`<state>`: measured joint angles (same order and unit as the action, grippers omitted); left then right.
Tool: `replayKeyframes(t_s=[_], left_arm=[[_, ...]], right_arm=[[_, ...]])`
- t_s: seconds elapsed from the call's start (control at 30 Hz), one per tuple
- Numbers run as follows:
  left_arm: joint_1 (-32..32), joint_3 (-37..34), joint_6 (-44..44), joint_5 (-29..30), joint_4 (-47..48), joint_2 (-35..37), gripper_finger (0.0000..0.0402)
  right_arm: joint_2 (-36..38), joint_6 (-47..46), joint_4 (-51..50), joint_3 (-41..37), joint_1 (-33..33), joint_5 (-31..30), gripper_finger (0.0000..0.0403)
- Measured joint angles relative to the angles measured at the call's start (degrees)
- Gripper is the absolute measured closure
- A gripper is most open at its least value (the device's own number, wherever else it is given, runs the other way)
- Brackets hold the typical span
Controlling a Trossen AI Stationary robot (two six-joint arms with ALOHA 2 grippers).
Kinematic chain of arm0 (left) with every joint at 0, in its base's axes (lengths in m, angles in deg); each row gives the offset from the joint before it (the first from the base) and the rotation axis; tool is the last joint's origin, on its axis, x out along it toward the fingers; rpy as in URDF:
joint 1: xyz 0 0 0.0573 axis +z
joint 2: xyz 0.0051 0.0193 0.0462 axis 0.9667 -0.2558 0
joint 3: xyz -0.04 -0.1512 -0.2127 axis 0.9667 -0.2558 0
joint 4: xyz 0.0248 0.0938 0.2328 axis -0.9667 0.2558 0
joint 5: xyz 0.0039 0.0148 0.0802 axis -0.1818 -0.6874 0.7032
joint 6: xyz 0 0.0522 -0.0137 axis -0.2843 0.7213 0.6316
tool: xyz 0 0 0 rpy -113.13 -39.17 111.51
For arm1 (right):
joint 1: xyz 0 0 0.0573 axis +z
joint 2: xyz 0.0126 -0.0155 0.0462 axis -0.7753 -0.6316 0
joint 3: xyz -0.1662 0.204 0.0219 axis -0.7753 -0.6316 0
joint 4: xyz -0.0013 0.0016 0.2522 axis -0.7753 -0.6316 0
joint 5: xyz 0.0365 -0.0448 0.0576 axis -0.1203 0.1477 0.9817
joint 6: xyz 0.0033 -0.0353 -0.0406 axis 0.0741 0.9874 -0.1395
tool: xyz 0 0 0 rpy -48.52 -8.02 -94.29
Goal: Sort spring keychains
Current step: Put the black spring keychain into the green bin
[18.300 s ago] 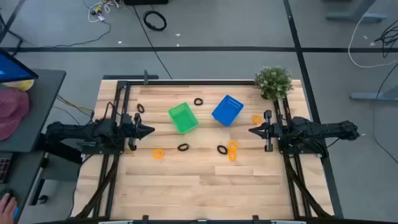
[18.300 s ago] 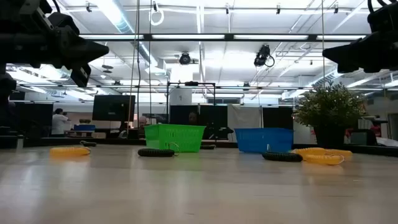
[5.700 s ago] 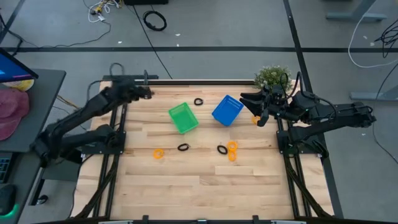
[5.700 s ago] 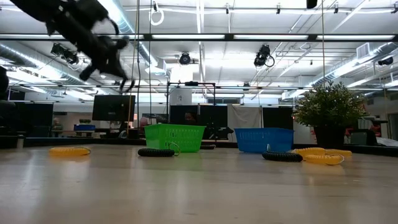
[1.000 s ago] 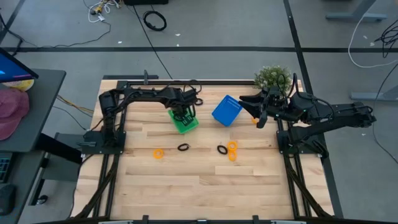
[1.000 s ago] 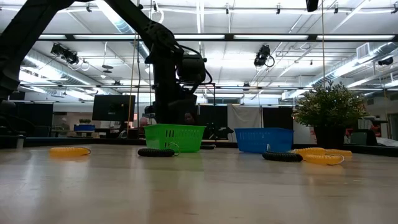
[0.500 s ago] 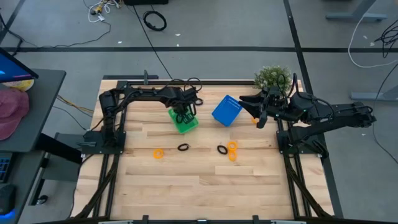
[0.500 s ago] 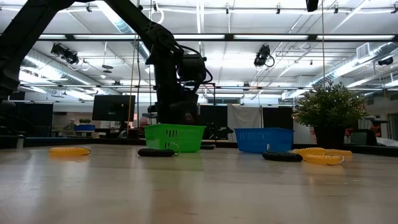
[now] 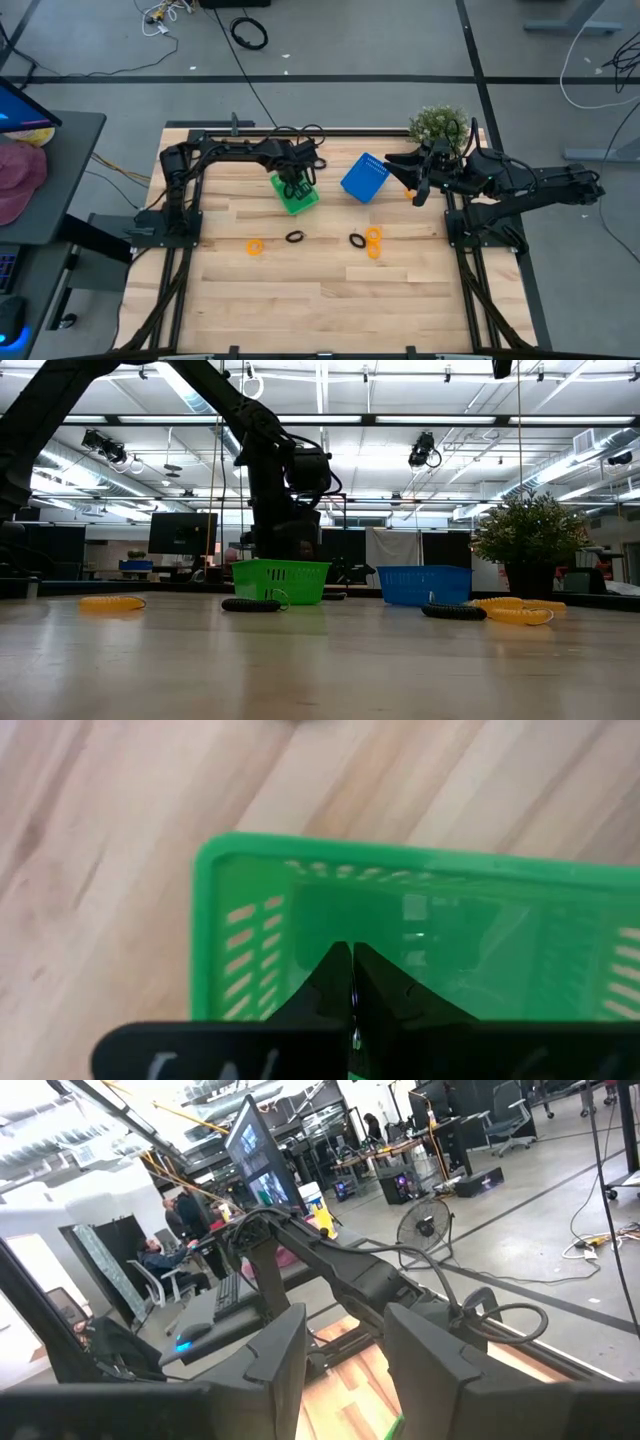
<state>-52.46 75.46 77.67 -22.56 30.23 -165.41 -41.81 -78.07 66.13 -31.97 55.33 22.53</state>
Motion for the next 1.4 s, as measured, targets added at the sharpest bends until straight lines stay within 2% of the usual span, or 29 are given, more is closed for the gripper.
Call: replayKeyframes(t_s=[0.13,0.27,0.63,0.83,1.0,1.2,1.27,1.4], left_arm=[[-0.04,0.02,-0.34,-0.20,-0.04,-0.50,0.0389],[-0.04,0.02,-0.37,0.08,-0.21,-0.49,0.0366],[-0.07,0.02,-0.35,0.10,1.73,0.29,0.0243],[-0.07,0.05,-0.24,0.54,3.34,2.47,0.0200],[-0.08,0.39,-0.39,1.48,4.30,6.71,0.0187],[-0.16,0.42,-0.76,2.48,3.60,15.03,0.0190],[-0.51,0.42,-0.37,1.63,2.41,18.34,0.0195],[-2.76,0.30,2.99,1.10,-6.33,25.53,0.0210]], right_arm=[[0.00,0.00,0.00,0.00,-0.02,0.00,0.0262],[-0.01,0.00,0.00,0.00,-0.01,0.00,0.0262],[-0.01,0.00,0.00,0.00,0.00,0.00,0.0262],[0.00,0.02,0.00,0.00,-0.02,0.00,0.0262],[-0.02,0.11,0.02,0.00,-0.02,0.01,0.0262],[-0.02,0.26,0.23,0.00,-0.02,0.00,0.0262],[-0.02,0.28,0.24,0.00,0.00,0.00,0.0262],[-0.01,0.45,0.34,0.00,-0.02,0.00,0.0262]])
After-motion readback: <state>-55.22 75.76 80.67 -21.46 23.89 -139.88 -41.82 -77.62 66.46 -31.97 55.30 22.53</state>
